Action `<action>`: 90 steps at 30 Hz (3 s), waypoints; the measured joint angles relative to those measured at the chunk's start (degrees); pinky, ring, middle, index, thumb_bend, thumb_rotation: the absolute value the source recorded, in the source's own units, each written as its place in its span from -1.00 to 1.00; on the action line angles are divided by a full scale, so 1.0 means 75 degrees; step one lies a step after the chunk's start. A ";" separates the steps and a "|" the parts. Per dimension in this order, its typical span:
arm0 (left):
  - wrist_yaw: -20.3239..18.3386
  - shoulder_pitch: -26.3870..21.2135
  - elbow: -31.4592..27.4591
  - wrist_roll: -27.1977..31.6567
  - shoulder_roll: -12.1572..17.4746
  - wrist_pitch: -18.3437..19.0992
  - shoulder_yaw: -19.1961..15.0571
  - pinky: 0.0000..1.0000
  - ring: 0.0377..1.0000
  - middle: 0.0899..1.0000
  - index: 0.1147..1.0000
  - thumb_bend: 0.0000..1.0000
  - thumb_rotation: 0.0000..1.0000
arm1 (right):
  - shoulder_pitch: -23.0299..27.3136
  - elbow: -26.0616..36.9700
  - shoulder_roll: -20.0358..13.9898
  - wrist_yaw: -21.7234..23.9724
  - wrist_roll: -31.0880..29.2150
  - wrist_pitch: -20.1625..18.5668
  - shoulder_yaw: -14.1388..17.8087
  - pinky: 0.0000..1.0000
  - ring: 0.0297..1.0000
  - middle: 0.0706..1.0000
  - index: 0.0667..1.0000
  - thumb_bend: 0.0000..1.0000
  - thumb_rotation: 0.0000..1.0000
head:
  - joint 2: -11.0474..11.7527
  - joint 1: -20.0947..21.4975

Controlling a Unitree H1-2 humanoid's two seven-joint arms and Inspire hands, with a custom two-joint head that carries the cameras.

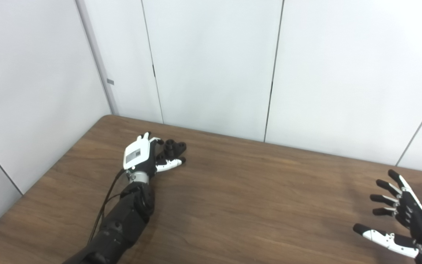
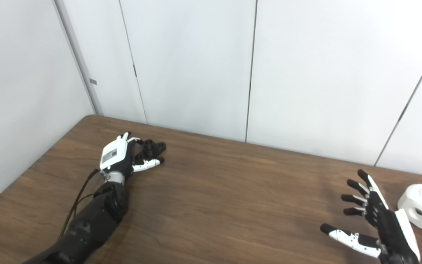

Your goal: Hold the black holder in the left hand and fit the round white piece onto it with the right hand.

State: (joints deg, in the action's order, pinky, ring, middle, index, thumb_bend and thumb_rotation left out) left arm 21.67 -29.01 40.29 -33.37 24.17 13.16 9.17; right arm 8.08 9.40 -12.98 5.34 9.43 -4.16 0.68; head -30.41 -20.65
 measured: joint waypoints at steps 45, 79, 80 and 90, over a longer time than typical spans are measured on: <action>-0.0069 0.0077 -0.0307 0.0138 0.0251 -0.0097 0.0197 0.58 0.72 0.59 -0.17 0.05 -0.89 | 0.0148 -0.0100 -0.0217 0.0012 -0.0003 0.0016 0.0008 0.18 0.44 0.72 0.89 0.12 -1.00 | -0.0211 -0.0023; -0.1211 0.0847 -0.1804 0.0764 -0.0236 -0.3275 0.1032 0.67 0.88 0.67 -0.18 0.05 -0.88 | 0.0151 -0.0549 -0.0185 -0.0100 0.0118 0.0423 0.0004 0.19 0.48 0.69 0.84 0.23 -0.99 | -0.0445 0.1125; -0.1343 0.0872 -0.1927 0.0755 -0.0301 -0.3391 0.1108 0.67 0.88 0.67 -0.18 0.05 -0.88 | 0.0151 -0.0590 -0.0182 -0.0107 0.0126 0.0495 0.0003 0.19 0.48 0.69 0.84 0.23 -0.96 | -0.0469 0.1253; -0.2628 0.1332 -0.3043 0.0898 -0.0742 -0.4124 0.1610 0.63 0.92 0.70 -0.18 0.05 -0.88 | 0.0228 -0.1039 -0.0154 -0.0189 0.0185 0.1009 -0.0020 0.19 0.47 0.69 0.85 0.28 -0.60 | -0.0691 0.2120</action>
State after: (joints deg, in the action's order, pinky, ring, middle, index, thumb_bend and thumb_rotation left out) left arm 1.96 -19.02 17.47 -26.63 18.61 -17.76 21.24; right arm 9.79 1.61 -14.14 3.92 10.81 3.41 0.53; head -35.59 -4.76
